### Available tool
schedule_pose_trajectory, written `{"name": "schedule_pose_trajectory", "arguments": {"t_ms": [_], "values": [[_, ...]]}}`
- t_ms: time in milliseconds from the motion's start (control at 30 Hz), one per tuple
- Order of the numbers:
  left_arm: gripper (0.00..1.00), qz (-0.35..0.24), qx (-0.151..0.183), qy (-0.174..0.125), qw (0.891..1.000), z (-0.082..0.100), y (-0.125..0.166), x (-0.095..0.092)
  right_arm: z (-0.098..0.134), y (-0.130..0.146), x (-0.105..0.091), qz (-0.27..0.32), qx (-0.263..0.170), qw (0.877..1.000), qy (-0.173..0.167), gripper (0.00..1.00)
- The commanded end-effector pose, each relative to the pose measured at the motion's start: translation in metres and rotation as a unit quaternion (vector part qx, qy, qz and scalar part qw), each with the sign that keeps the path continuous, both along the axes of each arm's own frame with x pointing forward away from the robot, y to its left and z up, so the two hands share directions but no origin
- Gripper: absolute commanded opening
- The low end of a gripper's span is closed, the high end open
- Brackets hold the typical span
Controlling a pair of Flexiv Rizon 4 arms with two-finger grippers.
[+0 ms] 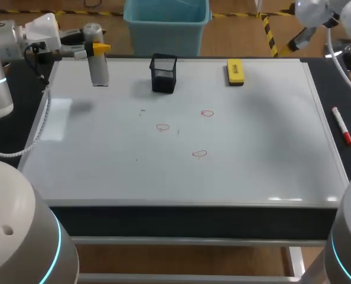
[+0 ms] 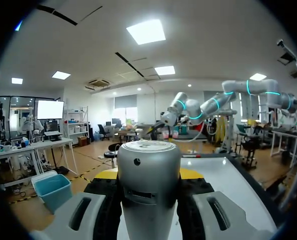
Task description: Pick up the inspection probe, press it on each red-marked spot on the whiteboard one by one, put down the probe, pick up the eraser, and wipe off all the red marks.
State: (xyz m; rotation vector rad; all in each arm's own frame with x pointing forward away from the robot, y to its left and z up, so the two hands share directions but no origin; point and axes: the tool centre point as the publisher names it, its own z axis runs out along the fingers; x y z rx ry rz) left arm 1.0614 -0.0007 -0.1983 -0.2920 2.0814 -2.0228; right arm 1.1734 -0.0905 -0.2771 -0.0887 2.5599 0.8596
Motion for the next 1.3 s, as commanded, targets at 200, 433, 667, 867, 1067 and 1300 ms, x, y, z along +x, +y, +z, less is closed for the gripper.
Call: {"name": "schedule_pose_trajectory", "arguments": {"t_ms": [200,433,667,867,1067,1300], "values": [[0.0,0.002,0.0,-0.001,1.0,0.001,-0.001,-0.001,-0.026,0.038,0.006,0.314,-0.292,0.903,0.009,1.0],[0.0,0.002,0.0,-0.001,1.0,0.001,-0.001,-0.001,-0.043,0.067,0.0,0.389,-0.327,0.86,-0.04,1.0],[0.0,0.002,0.0,-0.001,1.0,0.001,-0.001,-0.001,-0.045,0.088,0.002,0.433,-0.337,0.831,-0.09,1.0],[0.0,0.002,0.0,-0.001,1.0,0.001,-0.001,-0.001,-0.045,0.088,0.002,0.433,-0.337,0.831,-0.09,1.0],[0.0,0.002,0.0,-0.001,1.0,0.001,-0.001,-0.001,-0.045,0.088,0.002,0.433,-0.337,0.831,-0.09,1.0],[0.0,0.002,0.0,-0.001,1.0,0.001,-0.001,-0.001,-0.049,0.089,0.002,0.448,-0.335,0.825,-0.081,1.0]]}}
